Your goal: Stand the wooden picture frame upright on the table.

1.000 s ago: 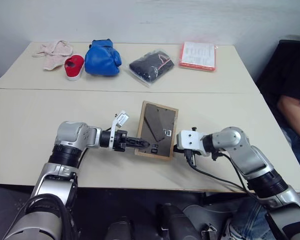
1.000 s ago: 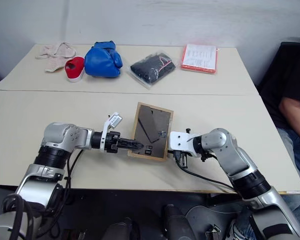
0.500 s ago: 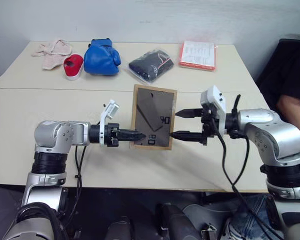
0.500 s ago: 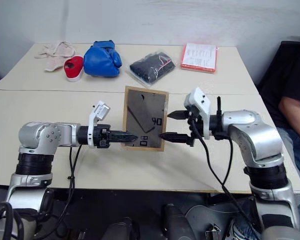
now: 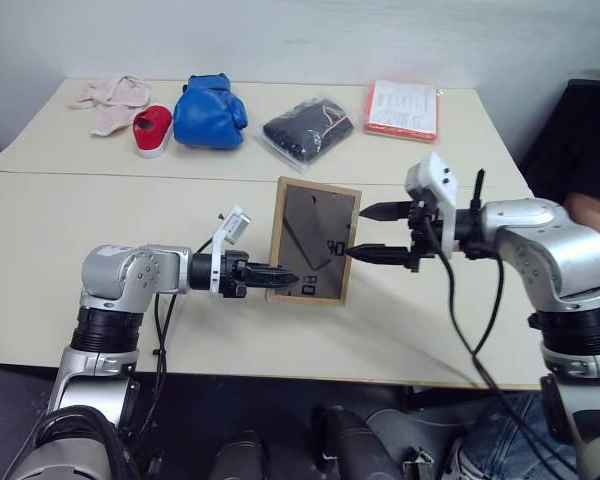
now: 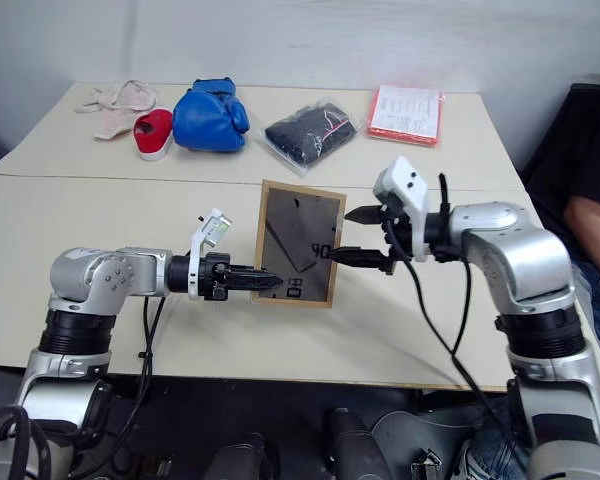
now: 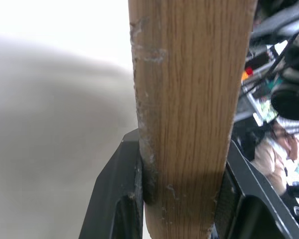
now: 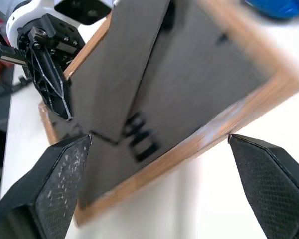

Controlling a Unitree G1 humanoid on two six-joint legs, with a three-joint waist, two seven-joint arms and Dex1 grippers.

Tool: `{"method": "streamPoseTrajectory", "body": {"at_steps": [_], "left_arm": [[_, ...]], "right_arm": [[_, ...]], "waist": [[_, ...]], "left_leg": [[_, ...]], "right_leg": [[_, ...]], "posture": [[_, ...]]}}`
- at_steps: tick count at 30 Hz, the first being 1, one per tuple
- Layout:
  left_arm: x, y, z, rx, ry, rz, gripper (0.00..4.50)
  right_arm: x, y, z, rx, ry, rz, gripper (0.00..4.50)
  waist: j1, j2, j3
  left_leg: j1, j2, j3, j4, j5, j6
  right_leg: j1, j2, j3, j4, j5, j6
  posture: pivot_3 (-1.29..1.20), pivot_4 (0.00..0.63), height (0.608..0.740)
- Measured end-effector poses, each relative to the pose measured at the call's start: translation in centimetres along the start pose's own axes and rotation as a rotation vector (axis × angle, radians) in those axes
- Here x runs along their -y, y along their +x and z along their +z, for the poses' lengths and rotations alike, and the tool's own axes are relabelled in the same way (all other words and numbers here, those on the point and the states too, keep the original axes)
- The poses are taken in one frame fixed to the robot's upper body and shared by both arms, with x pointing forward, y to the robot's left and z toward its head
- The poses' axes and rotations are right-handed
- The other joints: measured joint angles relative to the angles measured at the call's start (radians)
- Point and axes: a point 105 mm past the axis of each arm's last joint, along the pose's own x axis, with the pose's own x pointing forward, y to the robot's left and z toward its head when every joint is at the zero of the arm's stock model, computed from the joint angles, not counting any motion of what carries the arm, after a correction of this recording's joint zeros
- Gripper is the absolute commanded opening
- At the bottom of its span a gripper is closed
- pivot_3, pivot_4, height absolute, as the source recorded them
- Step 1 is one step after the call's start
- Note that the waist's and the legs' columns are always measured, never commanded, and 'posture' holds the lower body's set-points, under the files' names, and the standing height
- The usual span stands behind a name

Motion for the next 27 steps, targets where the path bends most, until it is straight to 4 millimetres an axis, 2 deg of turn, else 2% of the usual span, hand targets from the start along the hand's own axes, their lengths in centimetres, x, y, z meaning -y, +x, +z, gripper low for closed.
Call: {"method": "streamPoseTrajectory", "body": {"at_steps": [3,5,8,11,18,21,24,27], "left_arm": [[-0.1,0.1,0.0,0.001,0.011,0.006,1.27],[-0.1,0.1,0.1,0.001,0.013,0.006,1.27],[-0.1,0.2,0.2,-0.001,0.022,0.005,1.27],[0.1,0.2,0.5,0.001,0.036,0.003,1.27],[0.6,0.1,1.3,0.01,0.059,-0.012,1.27],[0.5,-0.2,1.4,0.008,0.061,-0.002,1.27],[0.4,-0.6,1.4,0.007,0.062,0.012,1.27],[0.4,-0.7,1.4,0.011,0.064,0.015,1.27]], "right_arm": [[-0.2,-0.4,2.1,0.056,-0.021,0.031,4.5],[-1.1,0.1,3.7,0.127,-0.009,0.082,4.5],[-2.4,1.3,4.7,0.175,0.014,0.14,4.5],[-3.6,2.9,4.5,0.167,0.022,0.179,4.5],[-4.4,4.7,3.7,0.145,0.037,0.196,4.5],[-4.2,4.4,3.6,0.139,0.035,0.185,4.5],[-3.0,2.6,3.9,0.145,0.032,0.137,4.5],[-2.5,2.0,3.9,0.147,0.034,0.115,4.5]], "waist": [[-0.014,0.0,0.0],[-0.022,0.0,0.0],[-0.026,0.0,0.0],[-0.024,0.0,0.0],[-0.024,0.0,0.0],[-0.025,0.0,0.0],[-0.023,0.0,0.0],[-0.025,0.0,0.0]], "left_leg": [[0.001,0.0,0.0,0.0,0.001,-0.001],[0.001,0.001,0.0,0.0,0.001,-0.002],[0.001,0.001,0.0,0.0,0.001,-0.002],[0.0,0.001,0.0,0.0,0.001,-0.002],[0.0,0.001,0.0,0.0,0.001,-0.002],[0.0,0.001,0.0,0.0,0.001,-0.002],[-0.001,0.001,0.0,0.0,0.001,-0.001],[0.0,0.001,0.0,0.0,0.001,-0.001]], "right_leg": [[0.0,0.0,0.0,0.002,0.0,0.0],[0.0,0.001,0.0,0.003,0.0,0.0],[0.0,0.001,0.0,0.003,0.0,0.0],[-0.001,0.001,0.0,0.002,0.0,0.0],[-0.001,0.0,0.0,0.001,0.0,0.0],[-0.001,0.0,0.0,0.002,0.0,0.0],[-0.001,0.0,0.0,0.001,0.0,0.0],[-0.001,0.0,0.0,0.001,0.0,0.0]], "posture": [[0.0,0.15,0.74],[0.0,0.15,0.74],[0.0,0.15,0.74],[0.0,0.15,0.74],[0.0,0.15,0.74],[0.0,0.15,0.74],[0.0,0.15,0.74],[0.0,0.15,0.74]]}}
